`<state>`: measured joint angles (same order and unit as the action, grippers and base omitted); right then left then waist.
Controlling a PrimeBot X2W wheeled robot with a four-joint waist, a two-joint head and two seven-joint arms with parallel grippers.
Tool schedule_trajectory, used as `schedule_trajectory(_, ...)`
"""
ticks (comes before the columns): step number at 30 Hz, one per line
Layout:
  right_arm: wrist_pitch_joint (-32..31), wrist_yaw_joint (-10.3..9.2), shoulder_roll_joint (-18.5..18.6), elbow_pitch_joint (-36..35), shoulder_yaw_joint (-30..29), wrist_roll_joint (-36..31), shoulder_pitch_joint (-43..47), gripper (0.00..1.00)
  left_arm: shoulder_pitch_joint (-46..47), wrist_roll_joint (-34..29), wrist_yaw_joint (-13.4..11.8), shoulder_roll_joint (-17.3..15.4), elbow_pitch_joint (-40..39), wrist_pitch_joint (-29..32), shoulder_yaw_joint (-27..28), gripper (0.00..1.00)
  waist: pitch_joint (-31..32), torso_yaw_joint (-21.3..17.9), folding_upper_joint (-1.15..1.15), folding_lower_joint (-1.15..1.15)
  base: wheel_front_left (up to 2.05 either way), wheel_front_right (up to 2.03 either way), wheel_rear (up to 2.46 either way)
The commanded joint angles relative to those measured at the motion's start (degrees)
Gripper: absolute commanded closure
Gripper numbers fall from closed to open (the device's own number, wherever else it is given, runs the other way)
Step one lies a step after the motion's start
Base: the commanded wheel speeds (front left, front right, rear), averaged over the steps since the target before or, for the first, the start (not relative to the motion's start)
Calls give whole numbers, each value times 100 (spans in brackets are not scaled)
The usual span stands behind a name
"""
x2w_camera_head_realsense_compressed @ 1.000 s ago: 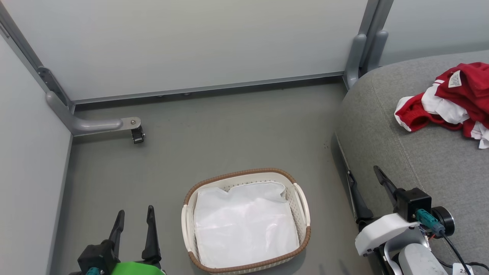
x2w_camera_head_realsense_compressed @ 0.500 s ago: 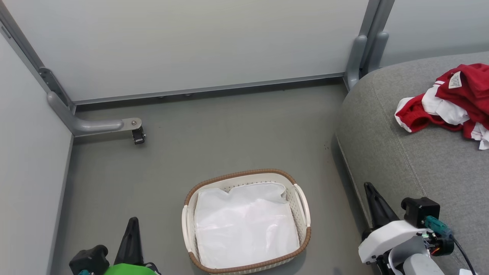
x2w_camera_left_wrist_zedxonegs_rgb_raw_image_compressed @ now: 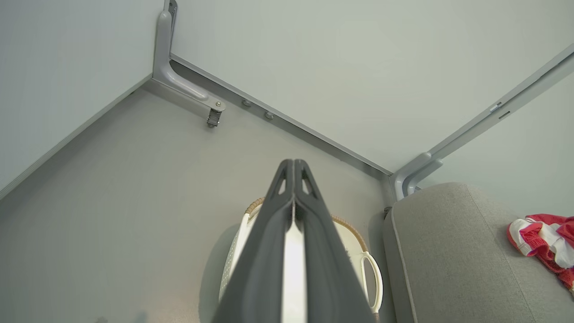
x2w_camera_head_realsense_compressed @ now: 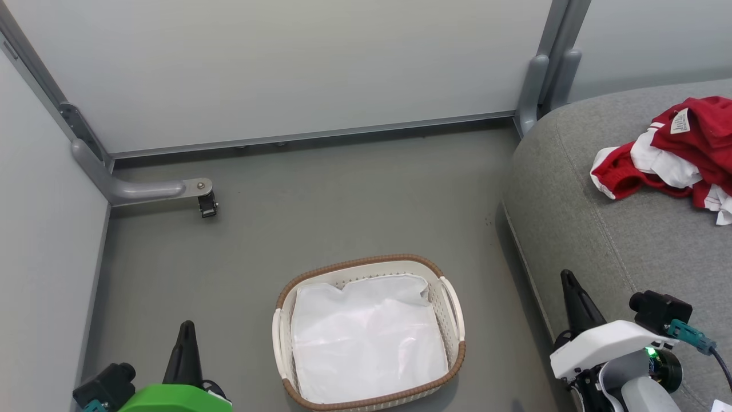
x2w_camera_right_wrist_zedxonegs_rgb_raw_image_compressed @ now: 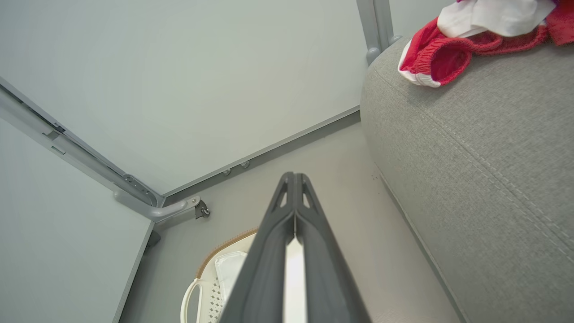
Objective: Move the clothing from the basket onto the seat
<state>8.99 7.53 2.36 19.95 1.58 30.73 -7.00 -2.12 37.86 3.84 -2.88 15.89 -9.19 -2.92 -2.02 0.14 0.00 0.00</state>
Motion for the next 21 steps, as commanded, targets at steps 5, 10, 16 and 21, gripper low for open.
schedule_trajectory(5,-145,-2,27,-148,-94,598,-35,100,222,538,64,-23,-97,130,110,100,10,-1,0,0,0,0,0)
schedule_trajectory(10,-251,-2,30,-184,-149,1012,-26,100,274,906,89,-25,-107,236,172,100,18,-1,0,0,0,0,0)
schedule_trajectory(16,-371,-2,34,-226,-211,1492,-16,100,331,1330,116,-27,-116,357,241,100,29,-2,0,0,0,0,0)
schedule_trajectory(21,-470,-3,37,-259,-262,1879,-7,100,378,1672,136,-28,-124,458,297,100,38,-3,0,0,0,0,0)
